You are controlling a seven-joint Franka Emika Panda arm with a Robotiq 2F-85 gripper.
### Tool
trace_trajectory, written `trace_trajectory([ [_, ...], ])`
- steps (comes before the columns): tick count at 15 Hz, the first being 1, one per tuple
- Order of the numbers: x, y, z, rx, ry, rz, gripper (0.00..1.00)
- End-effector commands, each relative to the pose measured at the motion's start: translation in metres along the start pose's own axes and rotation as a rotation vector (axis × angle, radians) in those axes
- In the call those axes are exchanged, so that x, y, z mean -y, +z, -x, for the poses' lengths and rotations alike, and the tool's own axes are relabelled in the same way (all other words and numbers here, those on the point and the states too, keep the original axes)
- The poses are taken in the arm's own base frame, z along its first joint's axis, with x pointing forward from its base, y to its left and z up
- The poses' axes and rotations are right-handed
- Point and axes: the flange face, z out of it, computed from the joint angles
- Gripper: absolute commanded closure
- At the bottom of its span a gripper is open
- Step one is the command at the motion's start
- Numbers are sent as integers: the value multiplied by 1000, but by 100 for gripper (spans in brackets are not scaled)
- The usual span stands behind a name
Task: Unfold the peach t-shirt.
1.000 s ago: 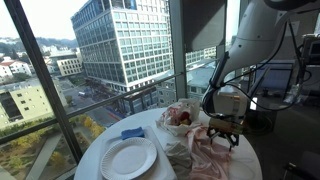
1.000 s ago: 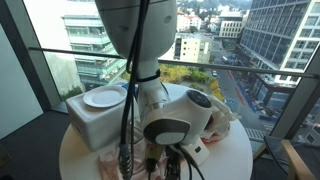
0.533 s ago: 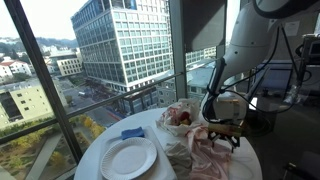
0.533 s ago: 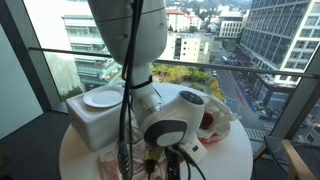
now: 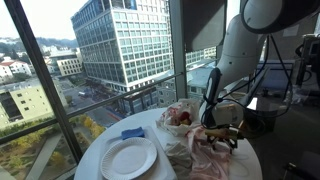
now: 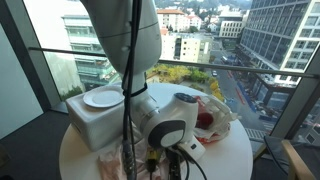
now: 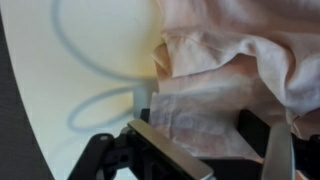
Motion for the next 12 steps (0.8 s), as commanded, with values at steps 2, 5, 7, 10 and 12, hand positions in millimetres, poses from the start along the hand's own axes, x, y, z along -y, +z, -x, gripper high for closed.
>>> trace_trajectory([
  [2, 11, 5, -5, -17, 7, 22, 51],
  [5, 11, 2, -6, -10, 10, 26, 73],
  [7, 5, 5, -11, -8, 24, 43, 88],
  [10, -7, 10, -23, -2, 70, 68, 100],
  [12, -16, 13, -31, 2, 109, 79, 97],
])
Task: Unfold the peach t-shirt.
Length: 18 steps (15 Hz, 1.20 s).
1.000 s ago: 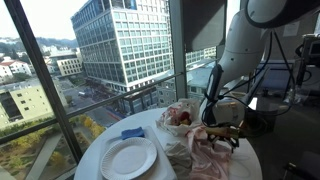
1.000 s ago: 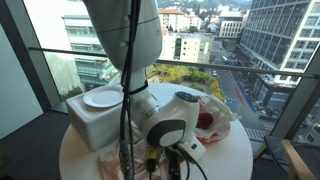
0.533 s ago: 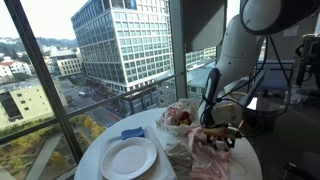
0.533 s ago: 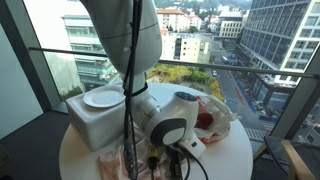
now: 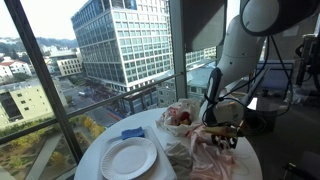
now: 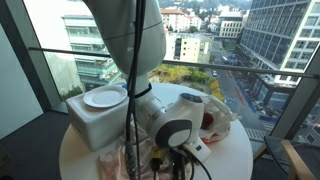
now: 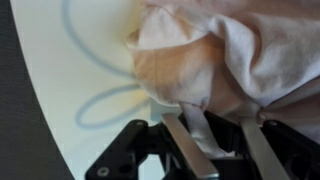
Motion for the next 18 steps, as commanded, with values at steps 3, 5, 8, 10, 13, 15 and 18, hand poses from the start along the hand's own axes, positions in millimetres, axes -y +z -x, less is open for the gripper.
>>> trace_trajectory([
  [3, -23, 18, -27, 7, 102, 60, 96],
  [5, -35, 23, -36, 11, 145, 79, 97],
  [8, -57, 28, -48, 18, 219, 88, 97],
  [10, -65, 24, -52, 24, 240, 82, 98],
  [13, -82, 29, -60, 25, 285, 103, 99],
  [15, -98, 28, -63, 27, 324, 106, 100],
  [18, -123, 27, -69, 29, 385, 118, 100],
])
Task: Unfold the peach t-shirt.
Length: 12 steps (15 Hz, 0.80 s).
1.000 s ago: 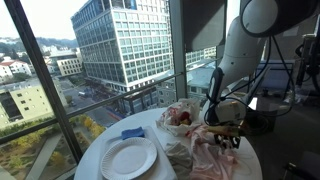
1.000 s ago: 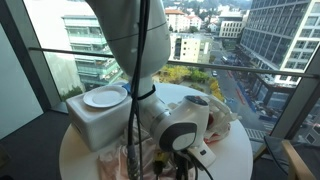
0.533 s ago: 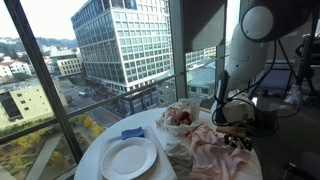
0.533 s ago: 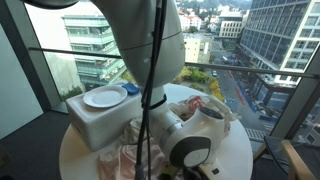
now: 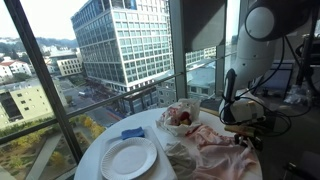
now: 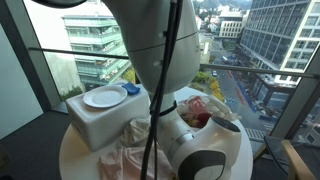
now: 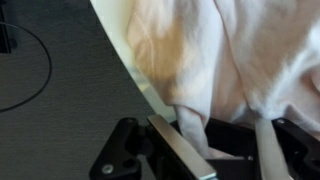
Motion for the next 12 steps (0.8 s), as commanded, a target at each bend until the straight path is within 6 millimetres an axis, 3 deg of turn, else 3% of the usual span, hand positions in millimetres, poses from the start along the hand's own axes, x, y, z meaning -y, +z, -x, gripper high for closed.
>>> trace_trajectory([
  [1, -34, 5, -13, 7, 83, 21, 99],
  [5, -57, 9, -19, 20, 132, 40, 99],
  [7, -59, 7, -16, 27, 143, 32, 73],
  [12, -51, -12, 1, -128, 120, -1, 36],
])
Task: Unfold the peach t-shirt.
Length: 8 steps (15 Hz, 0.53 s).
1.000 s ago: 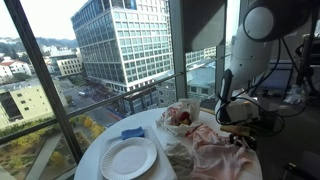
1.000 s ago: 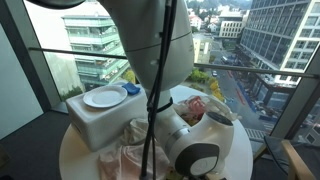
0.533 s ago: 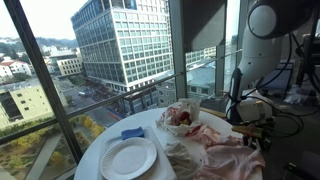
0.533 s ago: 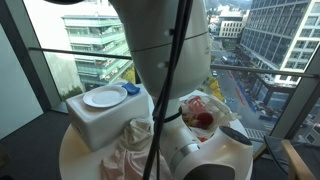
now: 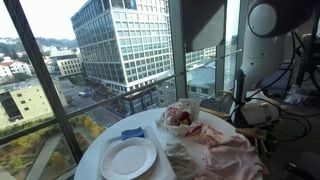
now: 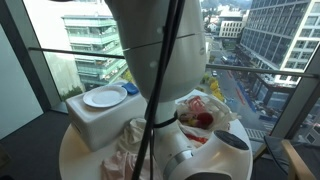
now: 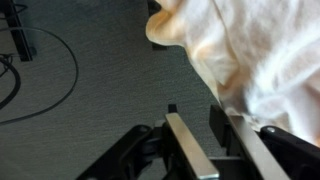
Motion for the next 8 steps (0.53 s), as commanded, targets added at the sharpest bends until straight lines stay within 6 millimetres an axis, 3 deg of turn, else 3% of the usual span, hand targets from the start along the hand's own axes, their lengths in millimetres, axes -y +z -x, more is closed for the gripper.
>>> trace_trajectory([
  [1, 0, -31, 24, -101, -23, -52, 29],
  [5, -12, -75, 51, -198, -104, -66, 0],
  [8, -6, -113, 85, -202, -228, -106, 0],
])
